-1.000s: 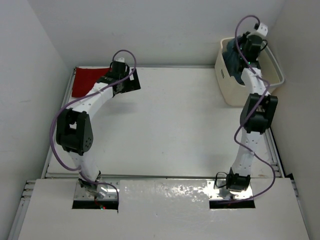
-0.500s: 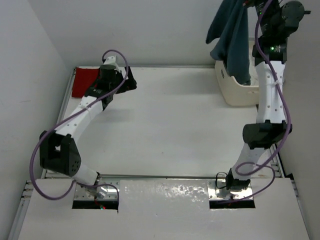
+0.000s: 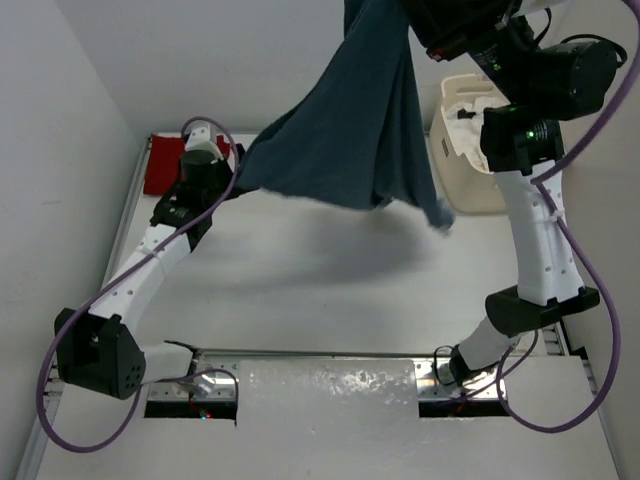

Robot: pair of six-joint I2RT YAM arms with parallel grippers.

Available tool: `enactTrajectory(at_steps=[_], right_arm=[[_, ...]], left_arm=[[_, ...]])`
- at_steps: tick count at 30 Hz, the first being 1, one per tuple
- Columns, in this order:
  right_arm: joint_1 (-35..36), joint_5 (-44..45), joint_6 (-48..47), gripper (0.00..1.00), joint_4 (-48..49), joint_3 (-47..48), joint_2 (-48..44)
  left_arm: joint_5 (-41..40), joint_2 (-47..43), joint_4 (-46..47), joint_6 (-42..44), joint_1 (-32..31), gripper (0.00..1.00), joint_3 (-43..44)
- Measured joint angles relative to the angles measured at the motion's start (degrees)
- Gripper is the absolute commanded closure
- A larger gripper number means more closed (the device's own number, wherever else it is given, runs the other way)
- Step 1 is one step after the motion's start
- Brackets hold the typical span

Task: Fold and stack the t-shirts
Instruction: Move the tshirt to the center of the board

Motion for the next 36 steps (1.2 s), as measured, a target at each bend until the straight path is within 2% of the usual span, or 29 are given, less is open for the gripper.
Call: enactTrajectory(at_steps=[3, 5, 7, 12, 13, 14, 15, 16, 19, 23, 27, 31, 33, 36], right_arm=[[-0.09, -0.96, 3.28, 1.0, 2.97, -0.63, 0.37], [-0.04, -1.7, 4.37, 1.0, 4.24, -5.01, 0.13], [-0.52, -1.92, 4.5, 1.0, 5.11, -14.27, -1.27], [-6.6, 1.64, 4.46, 0.99, 6.84, -49.29, -5.88], [-8.61, 2.78, 4.28, 0.91, 6.51, -55.36, -5.97], [-10.82, 4.31, 3.28, 0.38, 6.1, -61.68, -5.99], [-12.48, 5.49, 2.25, 0.05, 4.44, -66.64, -6.01], [-14.43, 7.13, 0.22, 0.01, 1.75, -71.1, -6.01], [-15.82, 10.08, -6.8, 0.01, -6.14, -79.56, -7.32], [-13.51, 12.15, -13.92, 0.01, -14.67, -84.17, -12.31], [-8.07, 21.29, -21.03, 0.01, -22.51, -84.39, -19.41], [-0.87, 26.93, -23.91, 0.01, -29.24, -84.54, -22.45], [1.14, 27.96, -24.11, 0.01, -31.39, -86.2, -22.6], [2.4, 28.63, -24.11, 0.01, -35.15, -90.42, -22.77]], left_arm=[[-2.12, -3.43, -0.59, -1.03, 0.0, 0.0, -1.4], [-3.76, -6.29, -1.25, -1.68, 0.0, 0.0, -2.75], [-5.79, -8.94, -2.84, -2.47, 0.0, 0.0, -3.61], [-11.63, -12.94, -8.28, -4.85, 0.0, 0.0, -3.91], [-12.59, -13.22, -9.44, -5.38, 0.02, 0.0, -3.91], [-13.62, -13.35, -10.71, -5.84, 0.02, 0.0, -3.91], [-14.58, -13.38, -12.07, -6.38, 0.07, 0.0, -3.91], [-15.32, -13.29, -13.35, -6.93, 0.13, 0.0, -3.91], [-17.05, -12.07, -18.01, -8.87, 0.39, 0.0, -3.54], [-14.91, -8.94, -23.37, -11.04, 0.66, 0.0, -3.1], [-7.48, -6.95, -27.5, -12.37, 0.68, 0.0, -4.17], [0.92, -7.82, -29.11, -13.0, -0.24, 0.0, -9.6], [3.98, -8.52, -28.76, -12.87, -2.71, 0.0, -12.66], [6.64, -8.15, -27.26, -12.44, -10.08, 0.0, -13.92]])
